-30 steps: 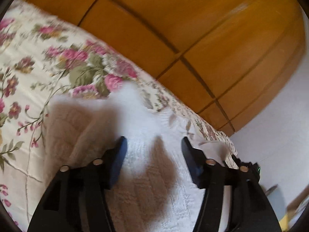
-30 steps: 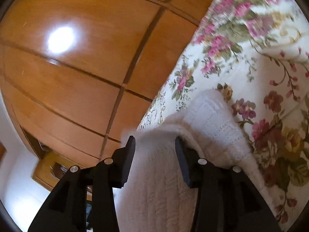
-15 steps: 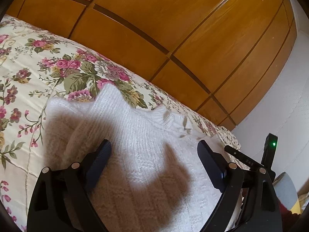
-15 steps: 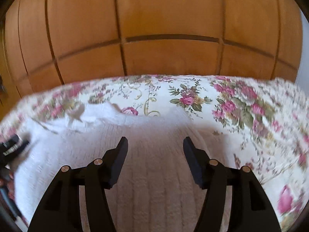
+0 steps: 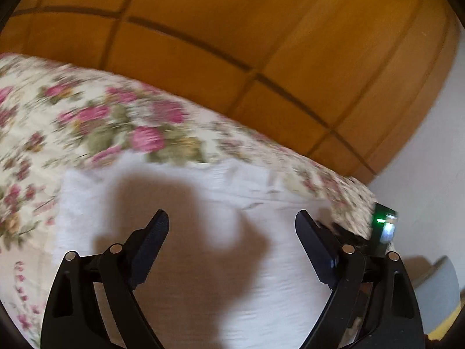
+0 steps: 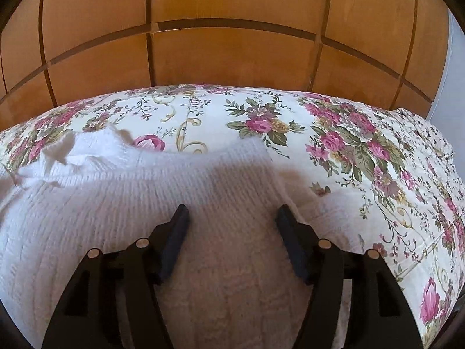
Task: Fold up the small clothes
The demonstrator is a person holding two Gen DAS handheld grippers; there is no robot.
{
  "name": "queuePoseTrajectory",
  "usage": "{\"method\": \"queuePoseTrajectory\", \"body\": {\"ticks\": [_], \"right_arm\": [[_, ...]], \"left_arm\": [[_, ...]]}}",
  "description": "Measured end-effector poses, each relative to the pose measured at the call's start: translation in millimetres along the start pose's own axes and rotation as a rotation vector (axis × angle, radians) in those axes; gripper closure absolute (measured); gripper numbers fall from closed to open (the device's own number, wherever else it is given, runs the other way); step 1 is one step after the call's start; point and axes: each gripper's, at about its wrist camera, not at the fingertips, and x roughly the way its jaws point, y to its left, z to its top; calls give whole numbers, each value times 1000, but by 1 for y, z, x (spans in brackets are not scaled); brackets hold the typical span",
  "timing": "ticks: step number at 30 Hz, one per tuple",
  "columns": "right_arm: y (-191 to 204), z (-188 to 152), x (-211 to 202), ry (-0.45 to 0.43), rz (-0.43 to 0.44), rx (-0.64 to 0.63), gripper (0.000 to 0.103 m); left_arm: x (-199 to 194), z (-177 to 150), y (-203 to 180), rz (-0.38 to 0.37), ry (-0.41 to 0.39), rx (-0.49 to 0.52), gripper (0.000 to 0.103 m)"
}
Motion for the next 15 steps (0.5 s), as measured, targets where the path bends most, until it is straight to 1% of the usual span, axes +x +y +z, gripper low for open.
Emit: {"method": "queuePoseTrajectory", "body": {"ticks": [1,3,4,6,7,9,10,12,14,15], "right_arm": [[1,0,-1,-1,1,1,39],[1,0,-2,-3,7,5,39],[1,-1,-3,-5,9,7,39],[1,-1,-3,-8,10,8,39],[1,-1,-4,-8,10,8,39],[1,0,-4,-7,10,8,39],[1,0,-3,-7,9,7,39],[1,1,-3,-2,5,6,39],[2,2,-1,5,-3,5,38],[2,2,0,8,-7,6,38]], "left_arm": [[4,1,-9,-3,14,27,15],[21,-2,-30,-11,64,94,22],[31,-4,-37,0,93,119,24],[53,-9,-48,14,154,150,26],[60,-11,-51,19,174,158,33],[80,-13,-51,72,207,174,35],[93,-11,-49,109,217,175,37],[111,-7,-41,167,227,175,37],[128,-5,-32,203,255,162,37],[136,-5,-29,220,254,176,37]]}}
